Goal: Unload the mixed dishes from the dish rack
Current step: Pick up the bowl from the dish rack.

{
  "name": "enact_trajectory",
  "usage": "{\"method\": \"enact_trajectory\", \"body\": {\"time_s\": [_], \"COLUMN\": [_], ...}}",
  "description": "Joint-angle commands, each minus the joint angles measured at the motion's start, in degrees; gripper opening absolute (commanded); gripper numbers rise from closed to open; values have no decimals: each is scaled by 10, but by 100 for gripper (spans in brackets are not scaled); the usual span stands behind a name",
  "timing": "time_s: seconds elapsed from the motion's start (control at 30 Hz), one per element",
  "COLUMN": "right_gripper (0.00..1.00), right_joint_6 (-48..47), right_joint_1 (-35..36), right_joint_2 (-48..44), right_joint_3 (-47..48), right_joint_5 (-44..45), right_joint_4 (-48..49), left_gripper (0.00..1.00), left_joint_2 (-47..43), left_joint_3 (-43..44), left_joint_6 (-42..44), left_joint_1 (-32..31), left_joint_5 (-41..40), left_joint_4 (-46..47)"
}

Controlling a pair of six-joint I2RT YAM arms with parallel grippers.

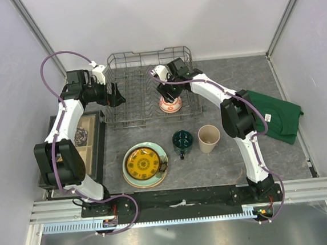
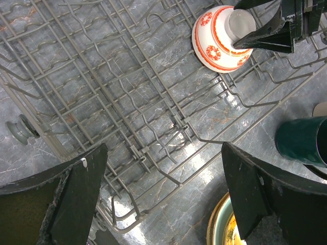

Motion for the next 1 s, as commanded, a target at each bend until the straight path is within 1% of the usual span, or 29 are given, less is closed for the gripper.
{"method": "enact_trajectory", "body": {"time_s": [0.0,0.1,0.23,0.57,0.8,0.97], "right_gripper": [66,70,72,72,77,76], "right_joint_6": [-8,-6,-3,-2,3,7], "right_joint_1": [-7,-9,-11,-15,-16,-17], "right_joint_2": [-12,-15,-18,-24,-27,-25], "right_joint_3": [-17,-19,-18,-23,-27,-28], "right_joint_5": [11,10,10,11,17,20], "right_joint_4": [-26,-23,-20,-19,-17,-14], "left_gripper": [99,99,99,99,99,99], "left_joint_2": [-6,-6,-5,-5,-4,-5], "left_joint_3": [0,0,1,2,2,2], "left_joint_6": [19,18,18,18,17,17], "left_joint_1": [3,3,2,2,2,3], "left_joint_5": [11,11,12,12,14,13], "left_joint_4": [12,13,12,13,12,12]}}
